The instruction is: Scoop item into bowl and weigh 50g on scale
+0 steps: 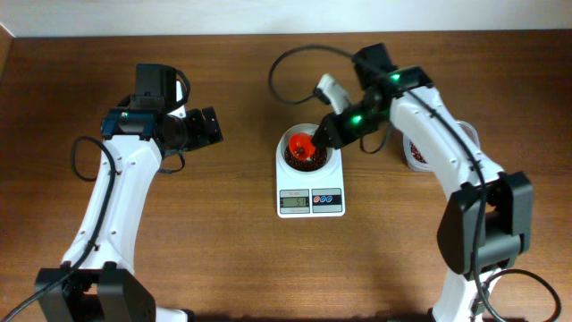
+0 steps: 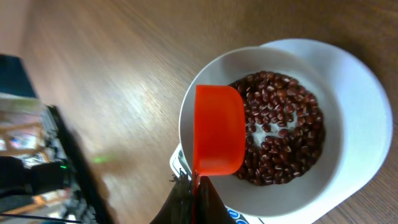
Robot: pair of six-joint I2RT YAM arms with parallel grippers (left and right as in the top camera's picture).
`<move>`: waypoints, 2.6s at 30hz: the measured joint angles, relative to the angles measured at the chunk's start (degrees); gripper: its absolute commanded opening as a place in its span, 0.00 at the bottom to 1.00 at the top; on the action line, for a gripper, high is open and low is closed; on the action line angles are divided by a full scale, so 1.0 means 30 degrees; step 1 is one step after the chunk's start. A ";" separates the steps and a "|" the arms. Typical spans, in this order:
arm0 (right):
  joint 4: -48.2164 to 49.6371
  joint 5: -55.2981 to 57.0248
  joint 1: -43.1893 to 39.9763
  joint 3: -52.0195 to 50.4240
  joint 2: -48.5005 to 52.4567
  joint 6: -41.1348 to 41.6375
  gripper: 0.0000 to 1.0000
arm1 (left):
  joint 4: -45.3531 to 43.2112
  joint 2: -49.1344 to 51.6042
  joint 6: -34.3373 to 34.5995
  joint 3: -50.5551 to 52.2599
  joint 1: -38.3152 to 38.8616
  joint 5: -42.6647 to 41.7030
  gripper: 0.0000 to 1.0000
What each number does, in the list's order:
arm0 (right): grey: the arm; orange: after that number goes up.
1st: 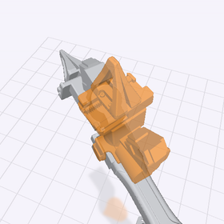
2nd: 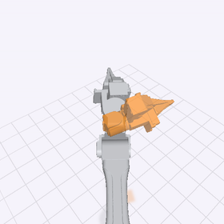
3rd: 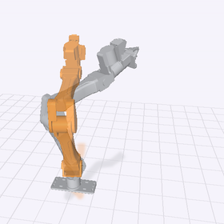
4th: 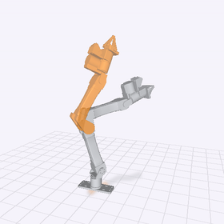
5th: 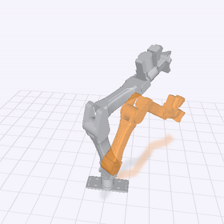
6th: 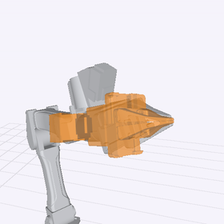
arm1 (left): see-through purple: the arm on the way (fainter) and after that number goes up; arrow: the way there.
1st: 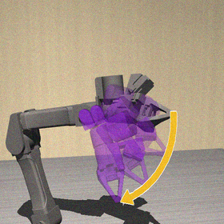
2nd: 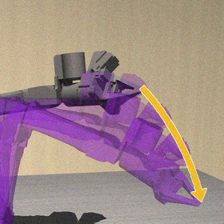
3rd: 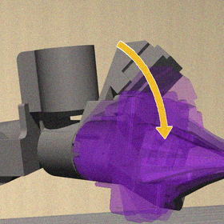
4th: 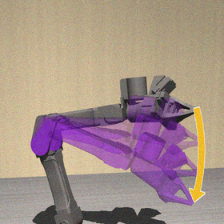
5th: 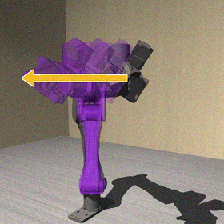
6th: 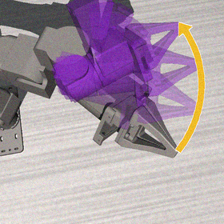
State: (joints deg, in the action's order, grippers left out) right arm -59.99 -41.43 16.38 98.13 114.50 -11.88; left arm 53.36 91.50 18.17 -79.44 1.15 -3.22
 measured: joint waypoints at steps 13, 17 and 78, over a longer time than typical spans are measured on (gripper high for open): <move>0.0000 -0.3315 -0.1843 0.0000 0.0000 0.0051 0.04 | 0.0000 0.0000 0.0000 0.0000 0.0000 0.0007 0.99; 0.0000 -0.3461 -0.1843 0.0000 0.0000 0.0051 0.04 | 0.0000 0.0000 0.0000 0.0000 0.0000 0.0000 0.99; -0.7723 1.6611 -0.6900 0.6295 -0.0036 0.3971 0.04 | 0.0000 0.0000 0.0000 0.0000 0.0000 0.0000 0.99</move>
State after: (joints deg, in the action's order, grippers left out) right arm -83.15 8.40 -4.32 117.01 114.39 0.03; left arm 53.36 91.50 18.17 -79.44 1.15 -3.22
